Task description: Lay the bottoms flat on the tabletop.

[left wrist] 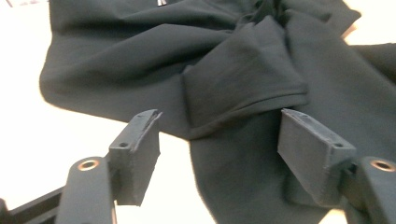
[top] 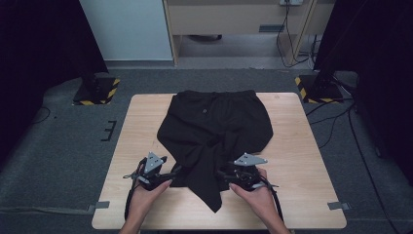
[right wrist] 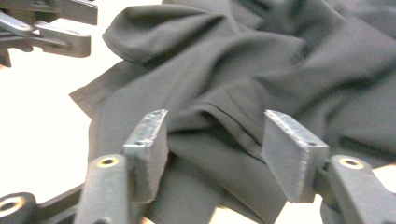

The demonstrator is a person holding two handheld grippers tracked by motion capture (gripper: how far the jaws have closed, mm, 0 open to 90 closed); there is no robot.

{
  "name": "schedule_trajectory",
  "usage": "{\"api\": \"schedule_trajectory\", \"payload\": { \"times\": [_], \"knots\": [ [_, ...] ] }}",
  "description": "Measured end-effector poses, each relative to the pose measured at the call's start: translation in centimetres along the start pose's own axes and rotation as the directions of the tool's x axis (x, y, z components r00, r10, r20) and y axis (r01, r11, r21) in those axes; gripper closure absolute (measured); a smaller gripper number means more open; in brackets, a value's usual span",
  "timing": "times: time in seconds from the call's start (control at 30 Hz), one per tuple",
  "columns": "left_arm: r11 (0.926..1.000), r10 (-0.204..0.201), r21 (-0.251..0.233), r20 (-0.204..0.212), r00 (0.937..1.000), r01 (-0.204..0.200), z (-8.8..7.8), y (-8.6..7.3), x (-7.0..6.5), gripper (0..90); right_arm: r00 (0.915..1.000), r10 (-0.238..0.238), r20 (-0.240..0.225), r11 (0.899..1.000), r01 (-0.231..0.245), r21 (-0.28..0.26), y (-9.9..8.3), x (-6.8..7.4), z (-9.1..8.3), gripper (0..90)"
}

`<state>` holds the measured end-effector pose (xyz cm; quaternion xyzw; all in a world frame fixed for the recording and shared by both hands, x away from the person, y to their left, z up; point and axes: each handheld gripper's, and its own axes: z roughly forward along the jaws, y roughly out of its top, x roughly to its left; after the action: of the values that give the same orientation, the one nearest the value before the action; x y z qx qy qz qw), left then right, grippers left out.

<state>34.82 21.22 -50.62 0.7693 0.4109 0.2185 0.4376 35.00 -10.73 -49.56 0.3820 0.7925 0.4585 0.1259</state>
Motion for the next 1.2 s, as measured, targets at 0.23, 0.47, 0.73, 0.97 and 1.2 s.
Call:
{"api": "schedule_trajectory", "payload": {
  "times": [0.23, 0.47, 0.73, 0.97, 1.2],
  "knots": [
    [0.9997, 0.019, 0.013, 0.014, 0.9997, -0.019, 0.6, 0.0, -0.3, 26.1, 0.9988, -0.042, 0.025, 0.999, 0.042, 0.03, 0.9, 0.8, 1.9, 52.3],
    [0.9995, 0.027, 0.017, 0.016, 0.9995, -0.027, 0.7, 0.0, -0.2, 26.4, 0.9967, -0.024, 0.077, 0.999, 0.021, 0.042, 1.0, -0.4, 1.5, 87.0],
    [0.9989, 0.032, 0.034, 0.023, 0.9992, -0.033, 1.0, -0.1, -0.5, 28.7, 0.9903, 0.015, 0.138, 0.999, -0.02, 0.037, -0.9, -3.8, -2.1, 87.4],
    [0.9972, 0.039, 0.062, 0.03, 0.9988, -0.04, 1.5, -0.3, -0.9, 30.4, 0.9778, 0.067, 0.198, 0.996, -0.076, 0.037, -3.1, -7.2, -5.5, 87.5],
    [0.9952, 0.038, 0.09, 0.025, 0.999, -0.04, 1.8, -0.5, -0.7, 30.9, 0.9591, 0.099, 0.265, 0.992, -0.117, 0.051, -4.0, -10.5, -7.7, 86.2]
  ]
}}
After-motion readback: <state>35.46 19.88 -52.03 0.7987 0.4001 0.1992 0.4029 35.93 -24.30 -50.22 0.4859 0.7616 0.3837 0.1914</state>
